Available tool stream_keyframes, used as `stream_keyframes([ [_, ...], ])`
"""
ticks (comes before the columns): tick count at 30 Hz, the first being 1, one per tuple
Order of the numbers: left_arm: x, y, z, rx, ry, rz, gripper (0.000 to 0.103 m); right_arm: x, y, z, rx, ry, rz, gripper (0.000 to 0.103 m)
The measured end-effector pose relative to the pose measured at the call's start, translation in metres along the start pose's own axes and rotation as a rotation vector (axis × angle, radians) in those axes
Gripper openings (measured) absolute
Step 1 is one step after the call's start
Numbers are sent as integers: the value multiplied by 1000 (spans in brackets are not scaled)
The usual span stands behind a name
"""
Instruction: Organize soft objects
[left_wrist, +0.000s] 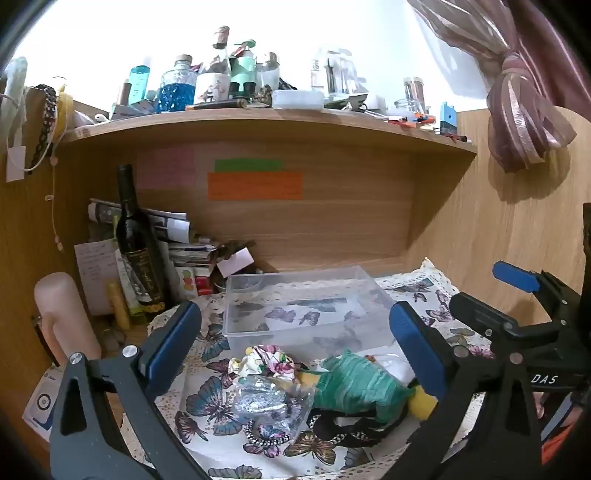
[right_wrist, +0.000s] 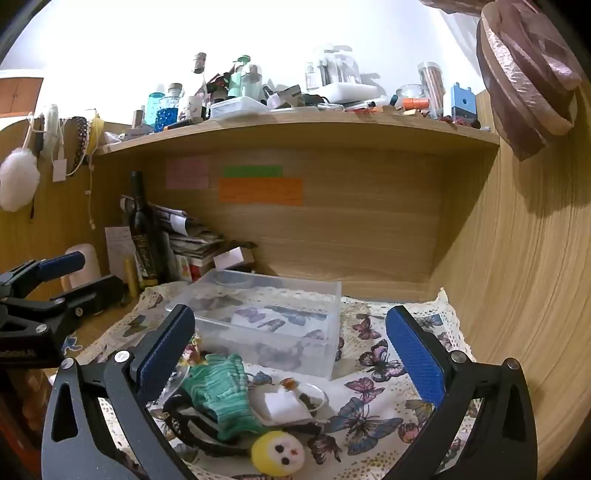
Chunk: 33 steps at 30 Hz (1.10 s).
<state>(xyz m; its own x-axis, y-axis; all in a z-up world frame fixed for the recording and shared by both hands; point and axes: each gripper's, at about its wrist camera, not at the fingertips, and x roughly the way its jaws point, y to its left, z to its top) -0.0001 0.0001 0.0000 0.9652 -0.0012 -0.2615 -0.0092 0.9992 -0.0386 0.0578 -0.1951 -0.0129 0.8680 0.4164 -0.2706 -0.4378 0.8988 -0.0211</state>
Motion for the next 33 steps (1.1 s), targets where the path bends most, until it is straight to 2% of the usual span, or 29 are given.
stream_keyframes([
  [2,-2,1,-1,-5,-1,9,103,-1,0,0,-6,-6,-3,103],
  [3,1,0,0,11,36,-4,103,0,0,0,-8,-4,-5,103],
  [4,2,0,1,11,37,-5,103,0,0,0,-8,-4,-5,103],
  [16,-3,-2,2,5,1,-16,103,-1,3,1,-7,-4,-6,103],
  [33,0,-4,2,8,8,-14,103,1,-1,0,6,-7,2,103],
])
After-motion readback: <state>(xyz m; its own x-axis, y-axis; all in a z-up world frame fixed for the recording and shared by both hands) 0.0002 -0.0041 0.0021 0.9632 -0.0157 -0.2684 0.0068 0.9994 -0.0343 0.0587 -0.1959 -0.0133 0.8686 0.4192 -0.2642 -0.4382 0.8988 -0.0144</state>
